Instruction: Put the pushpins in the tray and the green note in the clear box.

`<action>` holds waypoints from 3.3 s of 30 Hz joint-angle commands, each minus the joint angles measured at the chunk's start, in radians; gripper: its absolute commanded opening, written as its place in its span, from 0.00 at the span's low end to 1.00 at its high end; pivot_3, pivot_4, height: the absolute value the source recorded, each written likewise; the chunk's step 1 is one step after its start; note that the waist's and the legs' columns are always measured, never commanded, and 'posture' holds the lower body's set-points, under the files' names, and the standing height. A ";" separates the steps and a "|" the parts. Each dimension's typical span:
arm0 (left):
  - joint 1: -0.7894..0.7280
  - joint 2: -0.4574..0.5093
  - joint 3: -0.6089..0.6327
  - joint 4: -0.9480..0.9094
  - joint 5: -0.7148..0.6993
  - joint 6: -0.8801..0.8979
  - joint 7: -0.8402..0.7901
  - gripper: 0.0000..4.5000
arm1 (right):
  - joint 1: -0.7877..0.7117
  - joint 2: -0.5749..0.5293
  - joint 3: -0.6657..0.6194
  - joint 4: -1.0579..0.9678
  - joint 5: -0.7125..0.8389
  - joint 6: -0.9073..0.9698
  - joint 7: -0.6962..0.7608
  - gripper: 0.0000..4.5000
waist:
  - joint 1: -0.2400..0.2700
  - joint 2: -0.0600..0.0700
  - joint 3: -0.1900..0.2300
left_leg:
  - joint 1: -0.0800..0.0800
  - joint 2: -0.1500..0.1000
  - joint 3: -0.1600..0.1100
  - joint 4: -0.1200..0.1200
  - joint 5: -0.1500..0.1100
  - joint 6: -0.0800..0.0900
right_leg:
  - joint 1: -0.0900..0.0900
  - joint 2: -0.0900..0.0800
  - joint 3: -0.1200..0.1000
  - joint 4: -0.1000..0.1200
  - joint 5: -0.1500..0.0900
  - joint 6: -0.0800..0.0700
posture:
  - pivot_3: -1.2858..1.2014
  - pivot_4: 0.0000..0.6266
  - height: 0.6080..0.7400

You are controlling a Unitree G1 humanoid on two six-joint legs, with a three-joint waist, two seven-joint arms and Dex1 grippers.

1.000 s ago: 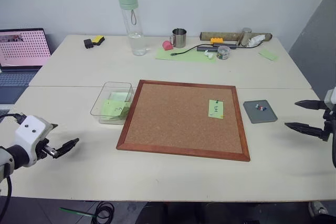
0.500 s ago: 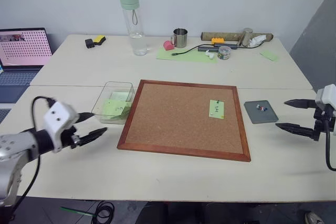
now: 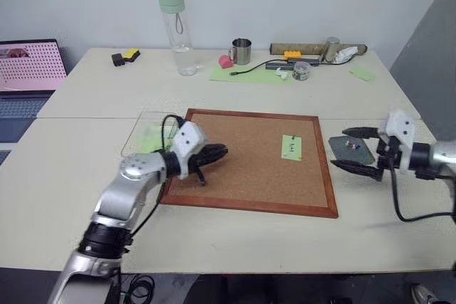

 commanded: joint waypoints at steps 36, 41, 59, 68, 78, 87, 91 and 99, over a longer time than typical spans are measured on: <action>-0.020 -0.175 -0.046 0.305 0.159 -0.166 0.106 0.00 | -0.479 0.377 0.185 0.880 -0.297 -0.338 -0.177 0.13 | -0.003 0.001 -0.002 | -0.001 -0.001 -0.001 0.007 0.002 -0.003 | 0.001 0.000 0.000 0.003 0.001 0.001 | 0.52 0.24 1.00; -0.025 -0.171 -0.041 0.324 0.168 -0.166 0.119 0.00 | -0.465 0.371 0.179 0.820 -0.279 -0.324 -0.149 0.01 | -0.003 0.001 -0.002 | -0.001 0.000 -0.001 0.007 0.002 -0.003 | 0.001 0.000 0.000 0.003 0.001 0.001 | 0.52 0.24 1.00; -0.026 -0.199 -0.056 0.351 0.186 -0.162 0.145 0.00 | -0.373 0.320 0.081 0.482 -0.174 -0.090 -0.132 0.01 | -0.003 0.002 -0.002 | 0.001 -0.001 -0.001 0.010 0.000 0.000 | 0.001 0.000 0.000 0.011 0.001 0.001 | 0.52 0.24 1.00; -0.025 -0.209 -0.060 0.353 0.190 -0.167 0.142 0.00 | -0.318 0.232 0.042 0.378 -0.148 0.012 -0.130 0.01 | 0.001 0.002 -0.002 | 0.001 -0.001 -0.001 0.010 0.000 0.000 | 0.001 0.000 0.000 0.010 0.001 0.001 | 0.52 0.24 1.00; -0.026 -0.208 -0.061 0.345 0.198 -0.185 0.132 0.00 | -0.172 0.018 0.049 0.404 -0.258 -0.010 -0.165 0.01 | 0.003 0.003 -0.002 | 0.001 -0.001 -0.001 0.010 0.000 0.001 | 0.001 0.000 0.000 0.009 0.000 0.001 | 0.52 0.24 1.00; -0.049 -0.217 -0.059 0.340 0.197 -0.184 0.122 0.00 | -0.144 0.029 0.045 0.461 -0.282 -0.031 -0.209 0.25 | 0.002 0.002 -0.002 | 0.001 -0.001 -0.001 0.010 0.000 0.000 | 0.001 0.000 0.000 0.010 0.000 0.001 | 0.52 0.24 1.00; -0.046 -0.213 -0.054 0.340 0.195 -0.182 0.126 0.00 | -0.147 0.026 0.036 0.456 -0.269 -0.024 -0.203 0.44 | 0.003 0.002 -0.002 | 0.001 -0.001 -0.001 0.010 0.000 0.000 | 0.001 0.000 0.000 0.010 0.000 0.001 | 0.52 0.24 1.00; -0.030 -0.207 -0.054 0.331 0.196 -0.178 0.128 0.00 | -0.066 0.053 0.060 0.183 -0.155 -0.002 -0.065 0.70 | 0.002 0.002 -0.002 | 0.001 -0.001 -0.002 0.010 0.000 0.000 | 0.001 0.000 0.000 0.010 0.000 0.001 | 0.52 0.24 1.00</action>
